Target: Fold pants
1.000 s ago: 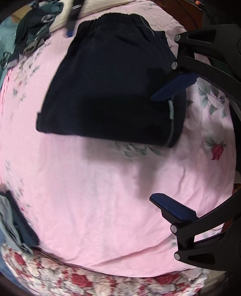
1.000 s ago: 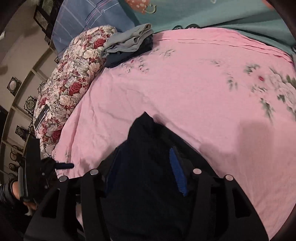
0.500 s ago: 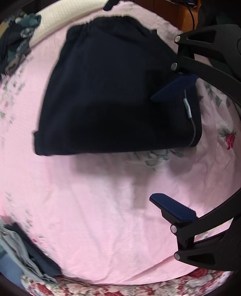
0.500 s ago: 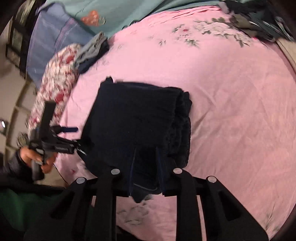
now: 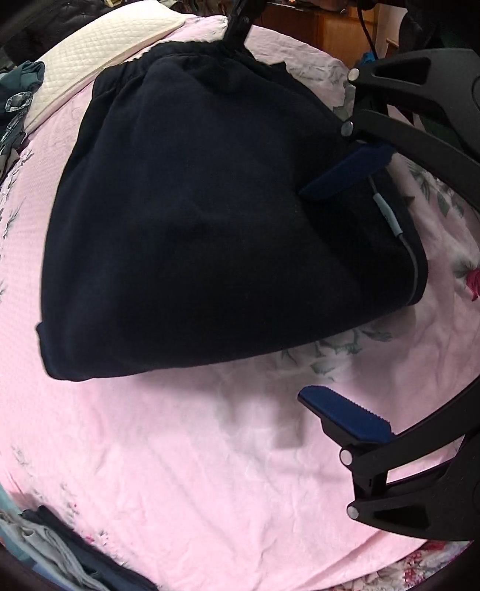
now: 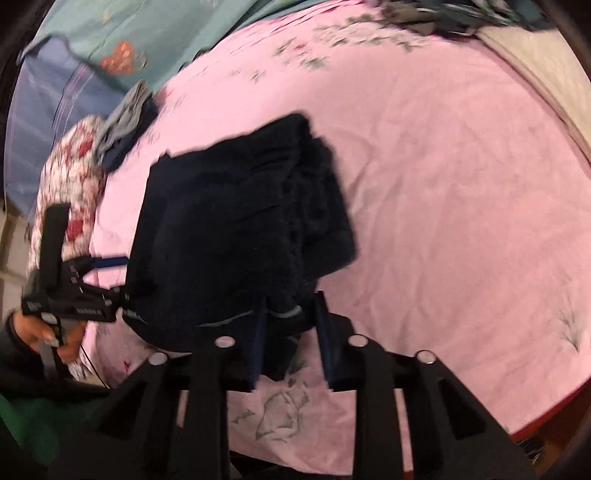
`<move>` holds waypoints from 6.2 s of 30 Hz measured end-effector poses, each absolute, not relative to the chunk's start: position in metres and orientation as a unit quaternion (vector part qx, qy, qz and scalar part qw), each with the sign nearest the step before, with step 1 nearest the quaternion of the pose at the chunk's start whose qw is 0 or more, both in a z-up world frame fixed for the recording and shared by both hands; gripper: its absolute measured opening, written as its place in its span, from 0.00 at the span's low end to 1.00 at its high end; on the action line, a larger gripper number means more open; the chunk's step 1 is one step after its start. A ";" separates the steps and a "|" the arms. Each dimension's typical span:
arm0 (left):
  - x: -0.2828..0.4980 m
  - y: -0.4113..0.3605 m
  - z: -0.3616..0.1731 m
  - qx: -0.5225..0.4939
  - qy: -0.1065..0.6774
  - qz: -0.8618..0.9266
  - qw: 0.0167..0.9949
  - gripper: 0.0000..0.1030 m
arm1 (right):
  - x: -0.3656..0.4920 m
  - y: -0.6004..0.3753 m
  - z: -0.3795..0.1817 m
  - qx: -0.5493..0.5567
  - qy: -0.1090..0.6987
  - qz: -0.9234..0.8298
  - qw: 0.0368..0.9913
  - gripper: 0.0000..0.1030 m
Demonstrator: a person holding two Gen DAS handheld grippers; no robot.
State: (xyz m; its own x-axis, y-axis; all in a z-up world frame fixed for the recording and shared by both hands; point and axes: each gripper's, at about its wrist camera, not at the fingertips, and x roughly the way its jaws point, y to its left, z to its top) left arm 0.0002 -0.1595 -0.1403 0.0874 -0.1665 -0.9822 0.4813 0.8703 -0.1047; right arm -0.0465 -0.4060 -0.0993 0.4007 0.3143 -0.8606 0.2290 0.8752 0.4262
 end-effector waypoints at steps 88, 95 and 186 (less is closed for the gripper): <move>0.061 -0.175 -0.112 0.047 0.631 -0.230 0.739 0.21 | 0.011 -0.379 -0.112 0.266 0.543 0.034 0.796 0.47; 0.057 -0.153 -0.099 0.048 0.618 -0.218 0.753 0.22 | 0.031 -0.351 -0.079 0.214 0.525 0.083 0.819 0.42; 0.202 -0.045 -0.040 0.003 0.520 -0.118 0.846 0.25 | 0.218 -0.282 -0.021 0.169 0.447 0.186 0.858 0.33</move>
